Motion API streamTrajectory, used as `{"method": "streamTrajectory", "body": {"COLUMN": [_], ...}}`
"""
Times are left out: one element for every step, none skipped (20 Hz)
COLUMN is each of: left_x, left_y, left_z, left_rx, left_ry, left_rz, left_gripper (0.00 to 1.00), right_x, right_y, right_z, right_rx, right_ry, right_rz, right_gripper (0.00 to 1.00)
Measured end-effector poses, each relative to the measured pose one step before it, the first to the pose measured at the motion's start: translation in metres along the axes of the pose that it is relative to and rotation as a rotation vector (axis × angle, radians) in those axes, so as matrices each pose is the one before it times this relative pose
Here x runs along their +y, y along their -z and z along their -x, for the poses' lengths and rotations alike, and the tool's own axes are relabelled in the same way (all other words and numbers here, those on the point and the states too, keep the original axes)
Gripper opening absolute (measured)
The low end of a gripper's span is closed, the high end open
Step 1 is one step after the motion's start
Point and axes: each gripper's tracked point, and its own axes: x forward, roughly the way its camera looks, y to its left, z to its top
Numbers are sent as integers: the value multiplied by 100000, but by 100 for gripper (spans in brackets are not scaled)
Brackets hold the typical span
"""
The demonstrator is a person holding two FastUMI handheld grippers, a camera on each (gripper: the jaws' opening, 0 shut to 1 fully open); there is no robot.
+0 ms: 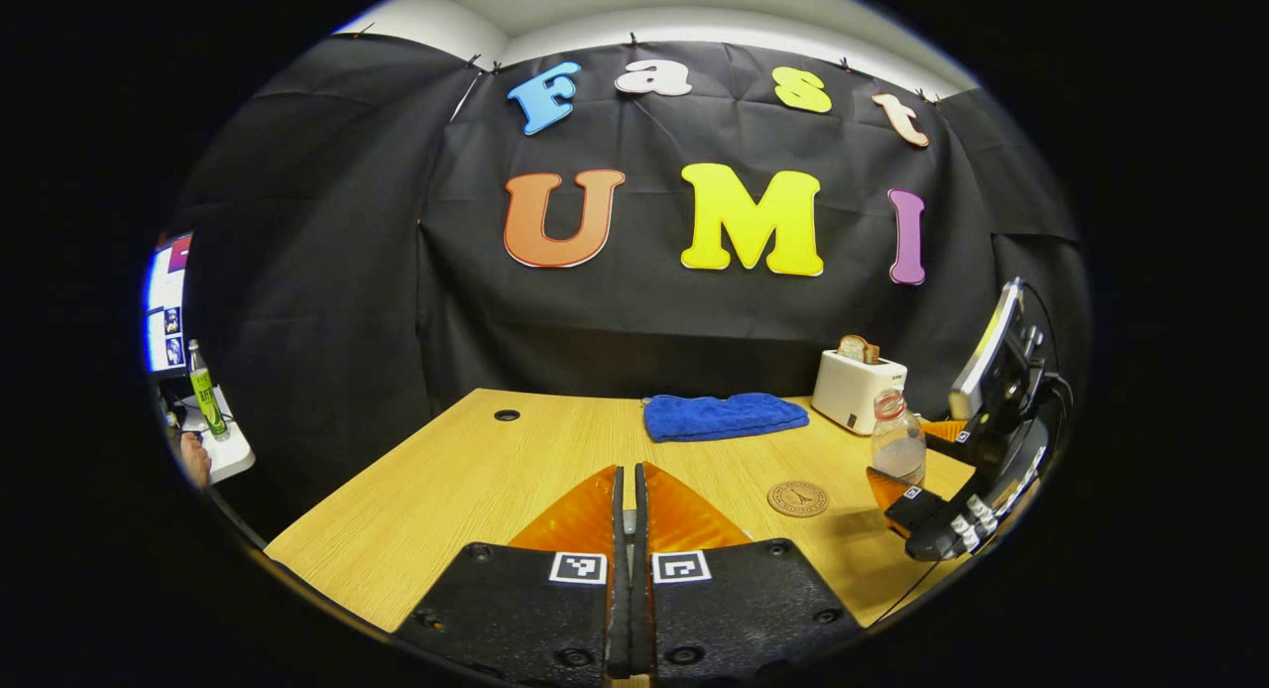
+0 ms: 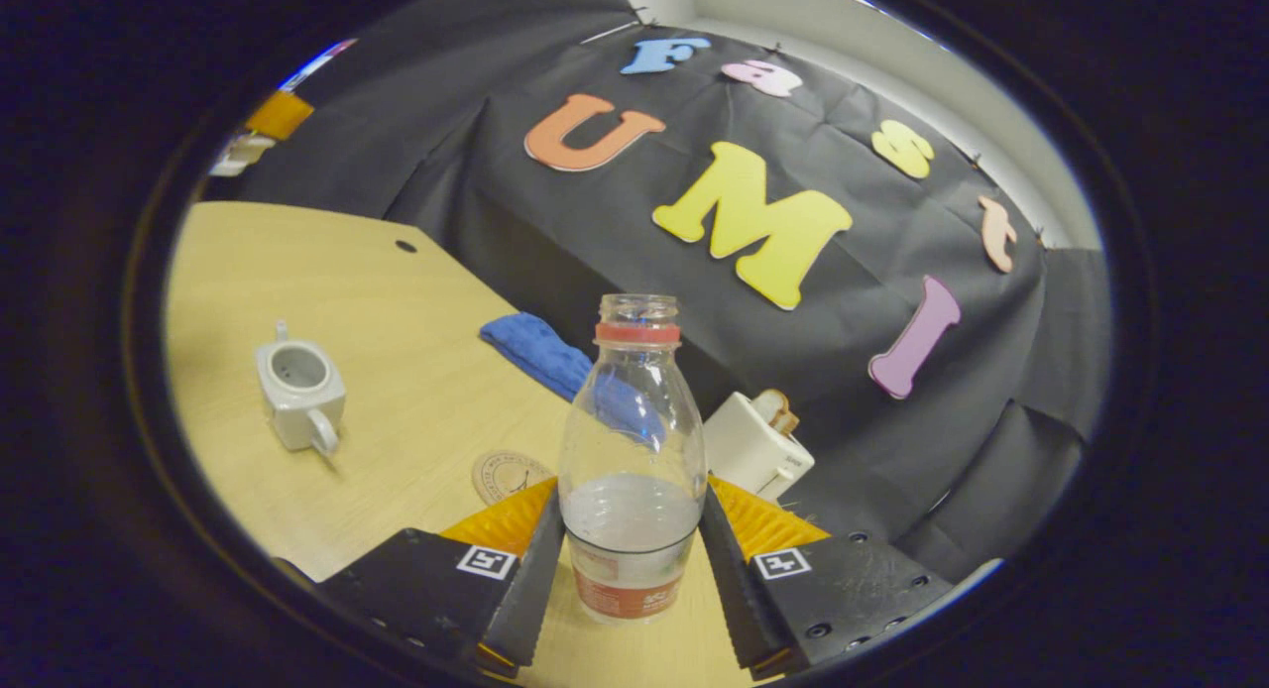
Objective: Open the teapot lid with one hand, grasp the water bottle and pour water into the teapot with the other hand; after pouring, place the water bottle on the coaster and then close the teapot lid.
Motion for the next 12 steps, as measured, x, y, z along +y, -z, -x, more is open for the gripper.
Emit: {"method": "streamTrajectory", "body": {"left_x": [43, 187, 286, 228, 296, 284, 130, 44, 98, 20, -12, -7], "left_y": [-75, -72, -127, -94, -123, -32, -12, -9, -4, 78, 135, 125], "left_z": [55, 128, 15, 78, 83, 40, 59, -8, -43, 15, -172, -38], "left_rx": [-47, -111, -434, -100, -299, -116, -35, 134, 111, 297, 429, 333], "left_ry": [24, -11, -311, -440, -737, -490, -23, -91, -17, 160, 175, -93], "left_rz": [500, 225, 41, -186, -193, -18, 151, 452, 269, -33, -266, -319], "left_gripper": [3, 3, 3, 3, 3, 3, 3, 3, 3, 3, 3, 3], "right_x": [315, 402, 344, 151, 490, 678, 249, -172, -136, 163, 208, 169], "right_y": [-240, -253, -245, -232, -159, 54, -143, -121, -227, -145, -223, -280], "right_z": [-84, -24, -29, -15, -4, -281, -24, -24, 68, -69, 24, 42], "right_rx": [-216, -412, -192, -367, 11, 267, -227, -493, -888, -1049, -853, -1284], "right_ry": [659, 195, 441, 1019, 47, -108, 1112, 2256, 2364, 1999, 1640, 1455], "right_rz": [4236, 3278, 3554, 4105, 3637, 3677, 4260, 4751, 5229, 5453, 6032, 5560], "right_gripper": [72, 72, 72, 72, 72, 72, 72, 72, 72, 72, 72, 72]}}
